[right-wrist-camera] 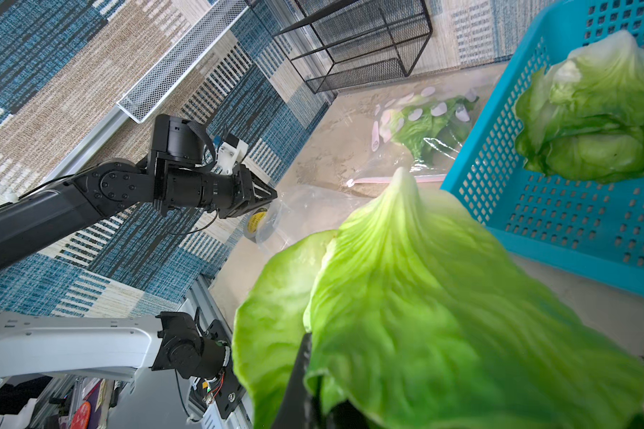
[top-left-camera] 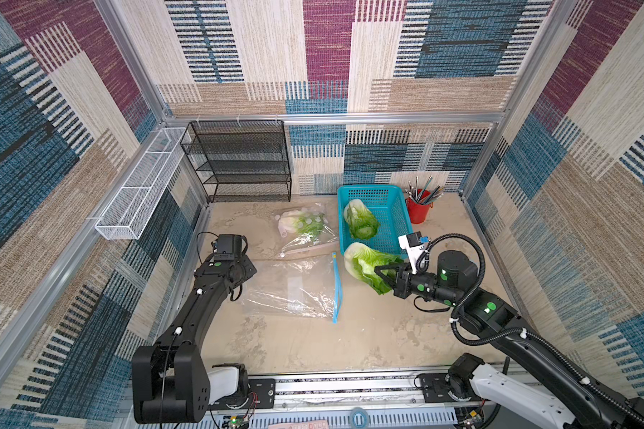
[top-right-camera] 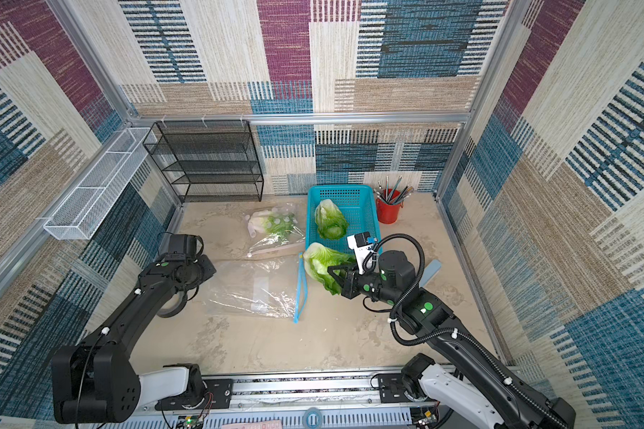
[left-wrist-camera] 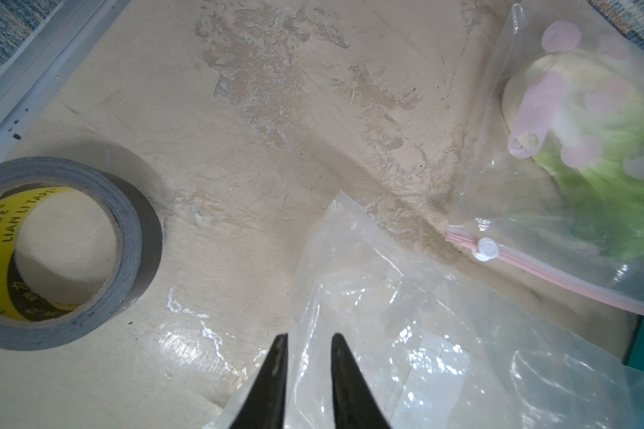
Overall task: Open the zip-top bag and take out the chinese cabbages
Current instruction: Pick up the Chinese cabbage from the zipper food storage bag, then place the Chinese cabbage in the basket.
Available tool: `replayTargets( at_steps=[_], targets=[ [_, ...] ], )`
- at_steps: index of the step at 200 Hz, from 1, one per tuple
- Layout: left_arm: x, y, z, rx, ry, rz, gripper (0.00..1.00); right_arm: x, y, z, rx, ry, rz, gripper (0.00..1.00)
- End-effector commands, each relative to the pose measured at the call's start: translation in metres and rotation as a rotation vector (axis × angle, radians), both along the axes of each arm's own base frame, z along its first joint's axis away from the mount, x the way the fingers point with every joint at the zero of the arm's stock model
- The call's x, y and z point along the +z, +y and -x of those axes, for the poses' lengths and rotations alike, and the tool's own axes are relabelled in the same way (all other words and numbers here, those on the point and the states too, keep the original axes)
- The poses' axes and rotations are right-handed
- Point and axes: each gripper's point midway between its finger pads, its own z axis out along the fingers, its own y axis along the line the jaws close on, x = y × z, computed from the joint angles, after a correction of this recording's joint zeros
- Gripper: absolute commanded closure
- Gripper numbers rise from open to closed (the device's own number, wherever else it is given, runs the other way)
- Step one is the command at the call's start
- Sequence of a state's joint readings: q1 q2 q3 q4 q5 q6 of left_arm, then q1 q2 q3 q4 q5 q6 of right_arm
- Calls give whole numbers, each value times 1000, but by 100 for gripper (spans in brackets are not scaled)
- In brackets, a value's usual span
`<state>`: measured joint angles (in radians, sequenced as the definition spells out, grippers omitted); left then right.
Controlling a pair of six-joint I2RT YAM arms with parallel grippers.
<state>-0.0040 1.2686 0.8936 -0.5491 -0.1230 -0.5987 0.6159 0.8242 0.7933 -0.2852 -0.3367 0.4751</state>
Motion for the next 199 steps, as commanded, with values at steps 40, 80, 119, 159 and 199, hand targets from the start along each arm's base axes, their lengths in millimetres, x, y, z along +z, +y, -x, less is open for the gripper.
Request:
replayTargets(
  at_steps=[40, 80, 119, 159, 199],
  targets=[
    [21, -4, 0, -30, -32, 6, 62, 29, 1, -18, -25, -118, 28, 100],
    [49, -16, -5, -141, -82, 18, 50, 39, 5, -35, -34, -160, 61, 100],
    [76, -33, -9, -288, -110, 32, 40, 39, 6, -50, -48, -165, 79, 100],
    [98, -62, -16, -466, -215, 92, 29, 36, 4, -65, -84, -139, 99, 100],
    [107, -79, -17, -546, -349, 138, 17, 44, 2, -76, -118, -136, 97, 100]
  ],
)
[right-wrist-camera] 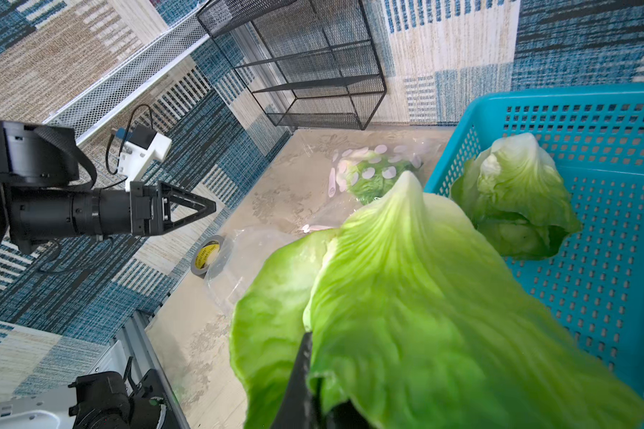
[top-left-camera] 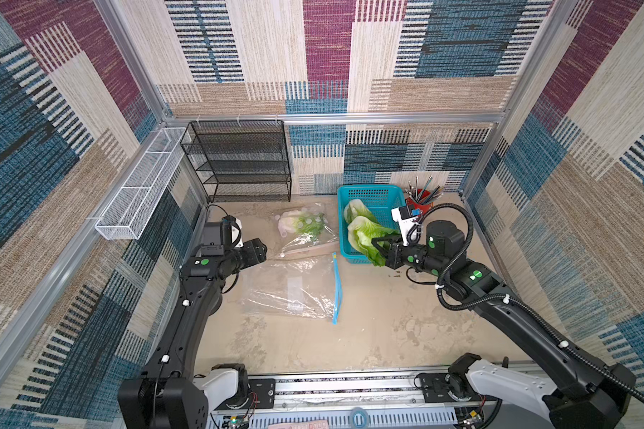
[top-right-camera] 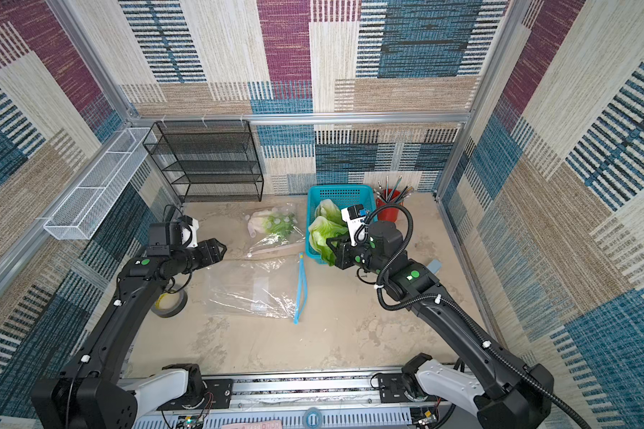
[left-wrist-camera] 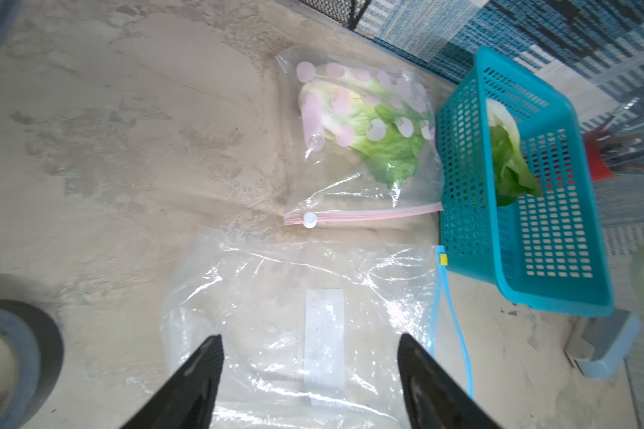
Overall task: Open the zip-top bag and take out the chinese cabbages
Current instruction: Place the Chinese cabbage in the basket.
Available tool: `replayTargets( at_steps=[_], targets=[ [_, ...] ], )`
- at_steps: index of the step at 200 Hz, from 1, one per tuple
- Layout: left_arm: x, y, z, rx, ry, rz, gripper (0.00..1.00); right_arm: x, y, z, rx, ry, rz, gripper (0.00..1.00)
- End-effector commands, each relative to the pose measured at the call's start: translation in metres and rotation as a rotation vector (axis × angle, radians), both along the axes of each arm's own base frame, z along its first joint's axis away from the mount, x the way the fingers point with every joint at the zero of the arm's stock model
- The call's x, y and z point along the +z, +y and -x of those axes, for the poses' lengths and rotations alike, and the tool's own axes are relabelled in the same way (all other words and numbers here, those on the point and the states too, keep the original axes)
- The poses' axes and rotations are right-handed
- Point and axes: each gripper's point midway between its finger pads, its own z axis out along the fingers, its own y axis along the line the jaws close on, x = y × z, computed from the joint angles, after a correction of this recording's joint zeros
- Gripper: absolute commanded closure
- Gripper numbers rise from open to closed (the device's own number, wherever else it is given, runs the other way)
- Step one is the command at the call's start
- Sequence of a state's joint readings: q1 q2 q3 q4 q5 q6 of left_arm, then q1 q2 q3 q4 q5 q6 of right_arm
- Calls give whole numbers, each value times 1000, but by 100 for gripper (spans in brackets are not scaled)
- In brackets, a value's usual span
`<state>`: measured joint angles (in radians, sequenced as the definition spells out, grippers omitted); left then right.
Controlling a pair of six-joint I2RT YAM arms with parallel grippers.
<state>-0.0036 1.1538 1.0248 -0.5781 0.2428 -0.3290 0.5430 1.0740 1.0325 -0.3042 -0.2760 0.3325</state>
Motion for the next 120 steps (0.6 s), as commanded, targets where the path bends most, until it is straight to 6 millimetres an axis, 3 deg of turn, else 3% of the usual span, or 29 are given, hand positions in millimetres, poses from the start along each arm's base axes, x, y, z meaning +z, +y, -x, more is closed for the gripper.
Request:
replayTargets(
  at_steps=[1, 25, 80, 120],
  targets=[
    [20, -17, -6, -107, -120, 37, 17, 16, -1, -9, -31, -47, -20, 100],
    [33, -23, -1, -141, -187, 58, 14, 17, -1, -15, -46, -44, -18, 100],
    [43, -24, 4, -152, -228, 87, 6, 15, -7, -38, -96, -48, 9, 100],
    [44, -23, 5, -151, -239, 78, 3, 10, -18, -69, -129, -40, 46, 100]
  ],
)
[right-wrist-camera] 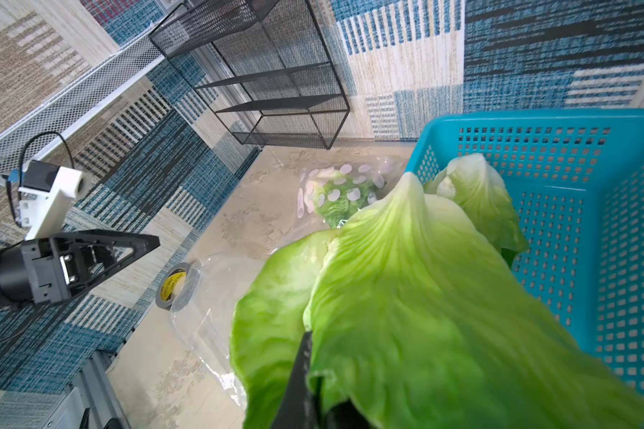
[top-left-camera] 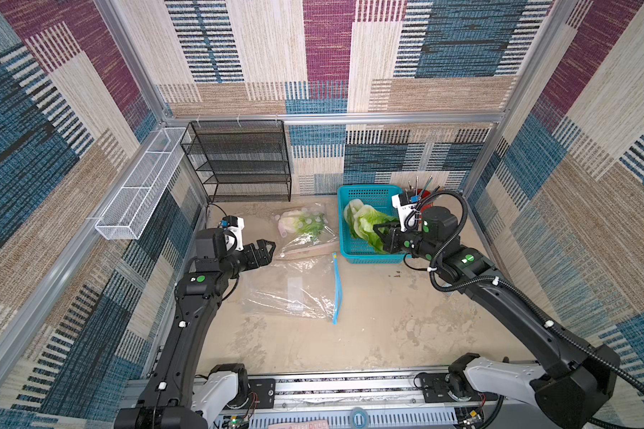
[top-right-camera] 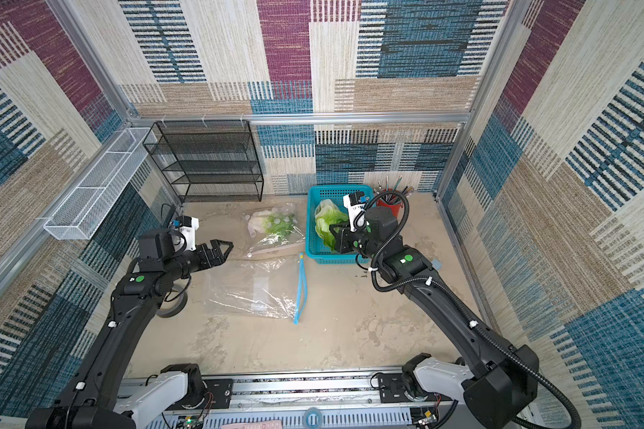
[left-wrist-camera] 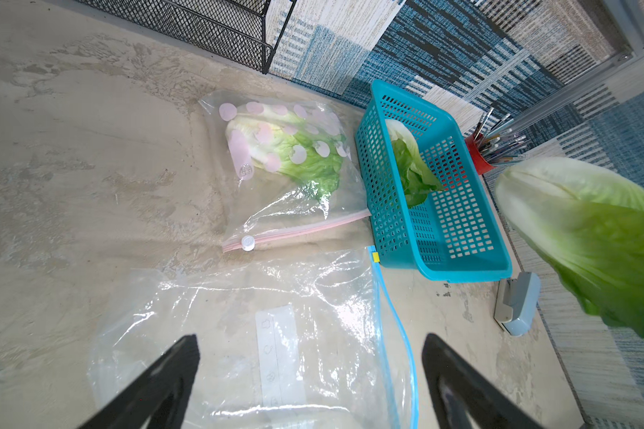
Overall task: Open the zip-top bag and take out the chinese cabbages
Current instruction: Place the Chinese cabbage in the basket.
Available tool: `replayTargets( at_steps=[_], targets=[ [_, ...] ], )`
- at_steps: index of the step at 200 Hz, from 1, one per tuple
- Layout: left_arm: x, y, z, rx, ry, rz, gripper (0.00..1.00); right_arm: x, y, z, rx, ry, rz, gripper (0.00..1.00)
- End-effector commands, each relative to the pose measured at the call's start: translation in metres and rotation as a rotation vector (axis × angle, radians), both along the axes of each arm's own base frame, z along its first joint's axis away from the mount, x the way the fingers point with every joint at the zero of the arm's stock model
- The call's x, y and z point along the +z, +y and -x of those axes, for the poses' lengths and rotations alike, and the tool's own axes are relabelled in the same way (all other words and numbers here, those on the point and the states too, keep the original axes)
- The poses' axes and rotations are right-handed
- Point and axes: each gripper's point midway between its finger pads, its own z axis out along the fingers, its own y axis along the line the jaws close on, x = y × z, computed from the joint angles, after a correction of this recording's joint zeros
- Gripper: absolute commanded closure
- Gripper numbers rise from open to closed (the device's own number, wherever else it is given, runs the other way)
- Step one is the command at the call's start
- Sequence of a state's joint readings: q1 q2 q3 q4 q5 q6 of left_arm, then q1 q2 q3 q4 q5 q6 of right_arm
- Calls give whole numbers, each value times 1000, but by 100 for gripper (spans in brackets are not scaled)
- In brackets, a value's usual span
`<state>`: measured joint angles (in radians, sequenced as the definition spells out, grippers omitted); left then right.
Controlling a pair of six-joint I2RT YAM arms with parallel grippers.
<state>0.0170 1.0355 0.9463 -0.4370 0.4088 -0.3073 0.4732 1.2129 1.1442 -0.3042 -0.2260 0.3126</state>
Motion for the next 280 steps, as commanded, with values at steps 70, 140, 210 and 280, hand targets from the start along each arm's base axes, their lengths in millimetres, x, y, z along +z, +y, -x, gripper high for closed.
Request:
replayTargets(
  at_steps=[70, 140, 210, 280],
  targets=[
    [13, 5, -4, -9, -75, 18, 0, -11, -41, -101, -133, -7, 84, 100],
    [8, 10, -9, -2, -64, 67, 1, -60, -70, -178, -241, 58, 203, 100],
    [4, 14, -13, 5, -58, 101, 1, -115, -73, -220, -263, 131, 216, 100],
    [0, 13, -15, -1, -50, 118, 1, -176, -80, -213, -312, 258, 207, 100]
  ],
)
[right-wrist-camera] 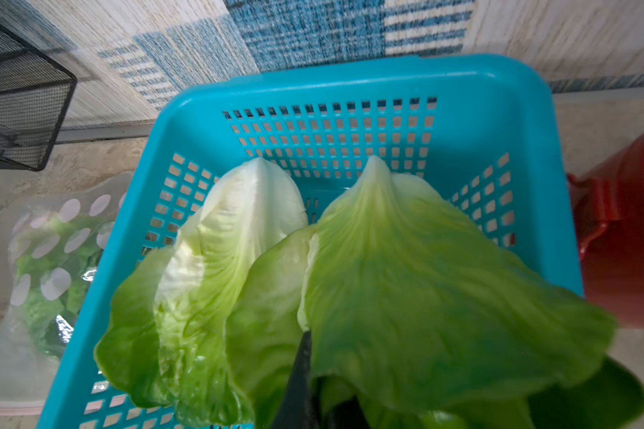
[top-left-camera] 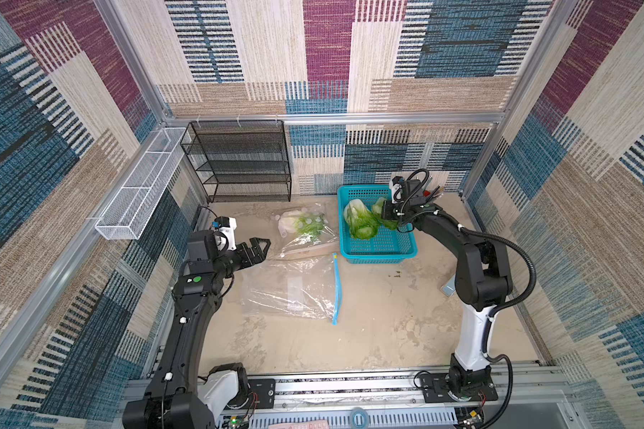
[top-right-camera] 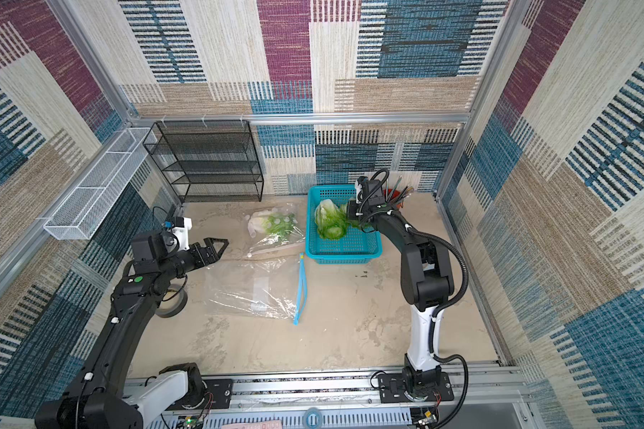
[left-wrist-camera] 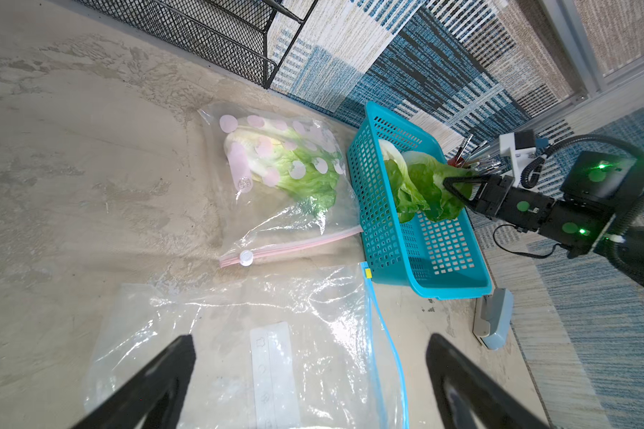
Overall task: Open the zip-top bag and take out the chinese cabbages
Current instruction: Place the Chinese cabbage in the basket.
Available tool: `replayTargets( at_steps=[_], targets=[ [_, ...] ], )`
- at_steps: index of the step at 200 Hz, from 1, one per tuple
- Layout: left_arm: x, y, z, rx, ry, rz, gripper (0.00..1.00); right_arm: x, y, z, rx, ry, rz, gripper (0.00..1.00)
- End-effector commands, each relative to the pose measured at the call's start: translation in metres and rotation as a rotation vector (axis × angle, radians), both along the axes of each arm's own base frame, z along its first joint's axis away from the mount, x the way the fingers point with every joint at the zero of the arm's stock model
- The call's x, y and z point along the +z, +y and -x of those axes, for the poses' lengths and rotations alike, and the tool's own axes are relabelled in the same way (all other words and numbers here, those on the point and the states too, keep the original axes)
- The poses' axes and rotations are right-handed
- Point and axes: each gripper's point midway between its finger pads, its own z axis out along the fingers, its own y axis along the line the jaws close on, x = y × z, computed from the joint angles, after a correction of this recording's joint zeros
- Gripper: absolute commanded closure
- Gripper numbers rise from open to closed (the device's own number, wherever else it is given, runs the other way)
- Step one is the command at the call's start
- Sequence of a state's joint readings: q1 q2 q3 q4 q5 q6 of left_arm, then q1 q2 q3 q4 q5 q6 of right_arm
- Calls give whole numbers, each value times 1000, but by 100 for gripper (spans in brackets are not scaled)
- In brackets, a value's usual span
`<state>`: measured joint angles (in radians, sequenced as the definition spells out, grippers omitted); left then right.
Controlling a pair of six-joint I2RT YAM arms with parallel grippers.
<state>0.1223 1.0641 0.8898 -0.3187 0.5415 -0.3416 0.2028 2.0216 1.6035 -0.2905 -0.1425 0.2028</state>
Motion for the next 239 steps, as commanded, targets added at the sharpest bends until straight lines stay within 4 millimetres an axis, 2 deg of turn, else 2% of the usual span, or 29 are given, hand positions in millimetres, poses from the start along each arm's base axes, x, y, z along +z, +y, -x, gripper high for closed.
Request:
replayTargets(
  at_steps=[1, 10, 20, 32, 43, 51, 86, 121, 156, 176, 201, 239],
  targets=[
    [6, -2, -4, -13, -27, 21, 1, -8, -1, 0, -32, 2, -24, 100],
    [5, -3, -4, -13, -26, 25, 1, -12, -1, 4, -31, 13, -31, 97],
    [5, -3, -4, -12, -23, 27, 1, -17, -1, 8, -32, 25, -38, 84],
    [4, -2, -5, -12, -23, 26, 1, -20, -1, 12, -33, 36, -39, 72],
    [3, -3, -4, -13, -19, 27, 1, -21, -2, 16, -37, 49, -40, 56],
    [2, -3, -4, -12, -18, 28, 1, -20, -3, 19, -38, 56, -39, 52],
    [1, -3, -5, -10, -16, 32, 1, -1, -8, 33, -48, 35, -31, 42],
    [3, -8, -2, -40, -21, 51, 1, 23, -11, 47, -55, 9, -23, 41],
    [3, -8, -2, -39, -22, 52, 1, 50, -5, 60, -46, -23, -11, 40],
    [1, -7, -2, -32, -16, 50, 1, 70, 14, 70, -16, -72, 34, 42],
    [0, -7, -2, -30, -10, 51, 1, 93, 61, 87, 95, -159, 116, 44],
    [-2, -6, -2, -25, -4, 45, 3, 95, 135, 116, 284, -210, 185, 49]
  ],
)
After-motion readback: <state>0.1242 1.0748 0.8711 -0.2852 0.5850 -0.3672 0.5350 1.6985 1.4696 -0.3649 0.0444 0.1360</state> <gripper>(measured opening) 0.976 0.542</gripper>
